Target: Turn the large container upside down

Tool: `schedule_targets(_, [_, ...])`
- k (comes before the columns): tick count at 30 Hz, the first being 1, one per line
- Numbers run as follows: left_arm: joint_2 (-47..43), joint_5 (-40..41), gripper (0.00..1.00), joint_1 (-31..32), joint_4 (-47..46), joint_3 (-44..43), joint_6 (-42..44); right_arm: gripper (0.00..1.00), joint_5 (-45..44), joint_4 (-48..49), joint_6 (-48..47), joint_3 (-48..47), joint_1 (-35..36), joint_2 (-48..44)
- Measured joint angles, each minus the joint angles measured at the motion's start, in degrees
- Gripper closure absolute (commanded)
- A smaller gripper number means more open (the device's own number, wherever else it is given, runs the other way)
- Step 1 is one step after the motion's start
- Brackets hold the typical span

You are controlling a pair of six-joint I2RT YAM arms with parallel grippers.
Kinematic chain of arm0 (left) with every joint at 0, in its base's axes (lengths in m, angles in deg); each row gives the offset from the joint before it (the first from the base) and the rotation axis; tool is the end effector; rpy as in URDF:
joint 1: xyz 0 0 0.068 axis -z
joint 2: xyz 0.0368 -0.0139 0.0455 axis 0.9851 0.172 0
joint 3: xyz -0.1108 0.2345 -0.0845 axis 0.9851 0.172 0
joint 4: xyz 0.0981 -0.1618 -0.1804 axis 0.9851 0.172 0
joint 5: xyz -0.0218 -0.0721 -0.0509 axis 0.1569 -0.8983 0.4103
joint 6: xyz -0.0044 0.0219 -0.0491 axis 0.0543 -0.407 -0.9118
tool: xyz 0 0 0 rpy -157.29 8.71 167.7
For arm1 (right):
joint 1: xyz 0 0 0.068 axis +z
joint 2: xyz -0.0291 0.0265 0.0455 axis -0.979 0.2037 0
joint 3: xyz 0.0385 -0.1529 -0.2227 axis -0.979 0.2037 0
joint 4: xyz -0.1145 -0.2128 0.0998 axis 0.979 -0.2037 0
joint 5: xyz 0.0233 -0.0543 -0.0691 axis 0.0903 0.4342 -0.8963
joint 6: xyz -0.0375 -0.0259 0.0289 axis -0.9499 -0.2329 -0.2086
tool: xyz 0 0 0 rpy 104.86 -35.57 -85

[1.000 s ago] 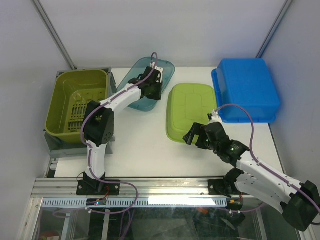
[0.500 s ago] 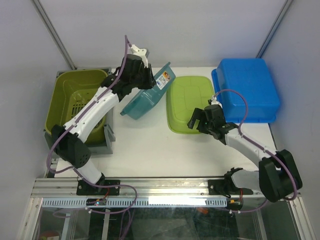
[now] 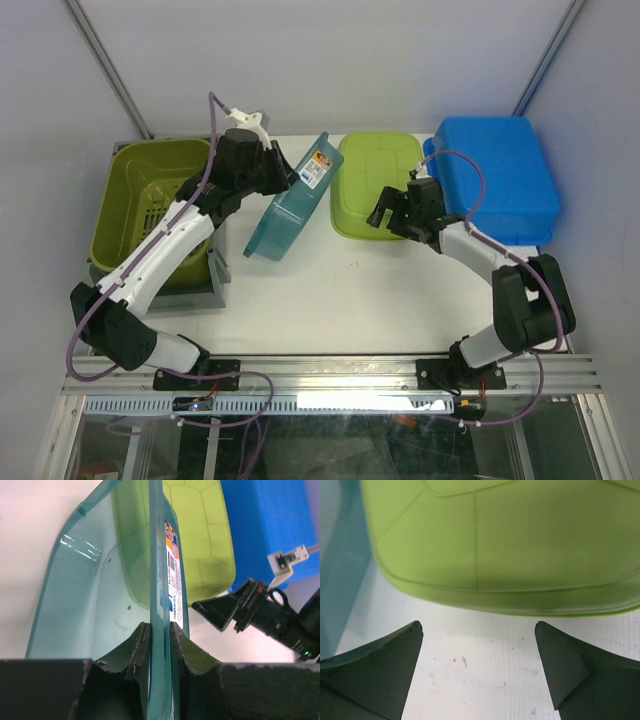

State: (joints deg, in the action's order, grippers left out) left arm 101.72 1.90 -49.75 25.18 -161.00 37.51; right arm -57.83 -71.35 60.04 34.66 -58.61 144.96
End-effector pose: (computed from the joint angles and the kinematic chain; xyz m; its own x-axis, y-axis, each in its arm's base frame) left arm 0.2821 -0.1644 0.3773 -0.6344 -0.1857 -0.7504 0.2143 0.8904 -0.4015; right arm 0.2992 0.1094 0.2020 -0.7647 0.2587 -0.5901 0.0006 0.9162 0.4008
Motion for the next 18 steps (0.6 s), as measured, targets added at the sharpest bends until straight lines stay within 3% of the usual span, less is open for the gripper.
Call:
schedule_targets(4, [-4.28, -3.61, 1.0, -4.44, -6.54, 6.54, -6.36, 0.01, 2.03, 0.2, 1.18, 2.6, 0.0, -7.58])
schedule_targets(11, [-6.56, -9.38, 1.0, -13.62, -29.0, 21.05, -23.98, 0.01, 3.69, -1.07, 4.11, 9.79, 0.0, -29.46])
schedule_targets(18, [0.33, -13.49, 1.0, -19.69, -55.04, 31.52, -45.46, 0.01, 4.13, -6.51, 5.77, 11.26, 0.0, -38.4])
